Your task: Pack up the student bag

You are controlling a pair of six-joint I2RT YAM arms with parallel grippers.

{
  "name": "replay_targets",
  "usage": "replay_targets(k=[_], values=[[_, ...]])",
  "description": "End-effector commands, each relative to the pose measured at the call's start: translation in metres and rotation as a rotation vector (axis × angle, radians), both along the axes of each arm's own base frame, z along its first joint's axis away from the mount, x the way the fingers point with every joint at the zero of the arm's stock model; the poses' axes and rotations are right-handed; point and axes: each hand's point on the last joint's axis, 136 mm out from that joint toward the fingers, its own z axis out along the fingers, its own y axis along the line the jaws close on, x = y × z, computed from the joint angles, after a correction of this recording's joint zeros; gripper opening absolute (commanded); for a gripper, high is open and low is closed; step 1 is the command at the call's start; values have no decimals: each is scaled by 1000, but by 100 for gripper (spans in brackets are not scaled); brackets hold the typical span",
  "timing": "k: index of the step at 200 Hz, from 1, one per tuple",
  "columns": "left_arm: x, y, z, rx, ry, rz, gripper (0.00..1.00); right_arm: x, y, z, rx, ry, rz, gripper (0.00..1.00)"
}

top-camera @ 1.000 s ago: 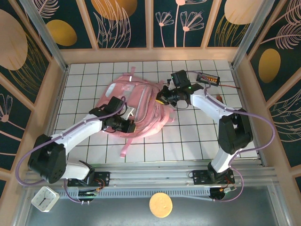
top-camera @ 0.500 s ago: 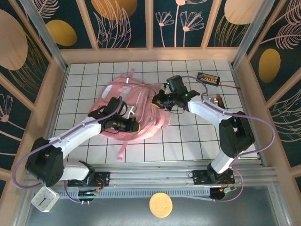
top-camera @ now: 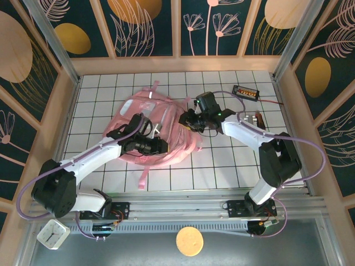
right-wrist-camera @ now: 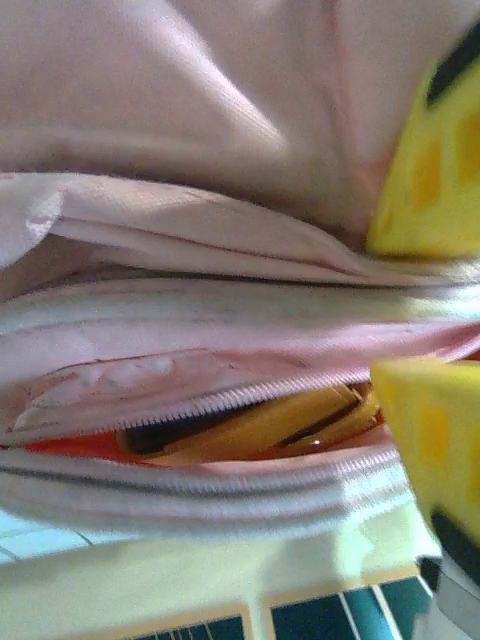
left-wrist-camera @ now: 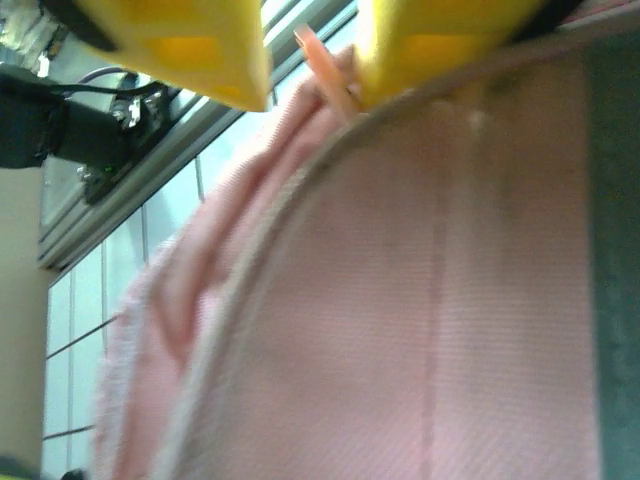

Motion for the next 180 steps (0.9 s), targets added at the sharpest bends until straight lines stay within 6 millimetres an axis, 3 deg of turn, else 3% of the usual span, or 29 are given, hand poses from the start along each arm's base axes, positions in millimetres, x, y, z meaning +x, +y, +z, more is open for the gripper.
replay_targets(k=[1, 28, 60, 84, 111, 142, 180], values=[[5, -2, 20, -67, -72, 34, 43, -12, -13, 30, -63, -109, 60, 55], [-7, 12, 23, -71, -49, 93, 51, -19, -27, 36, -148, -154, 74, 67], [-10, 44, 25, -103, 5, 310, 52, -32, -30, 38, -244, -197, 124, 67], [-3, 63, 26, -216, 47, 508, 53, -47, -20, 34, -267, -215, 180, 64], [6, 74, 19, -291, 89, 619, 55, -58, -4, 30, -260, -224, 221, 61], [18, 78, 15, -444, 164, 741, 55, -67, 16, 28, -276, -233, 263, 59], [19, 83, 0, -557, 242, 842, 51, -77, 21, 22, -316, -244, 292, 59]])
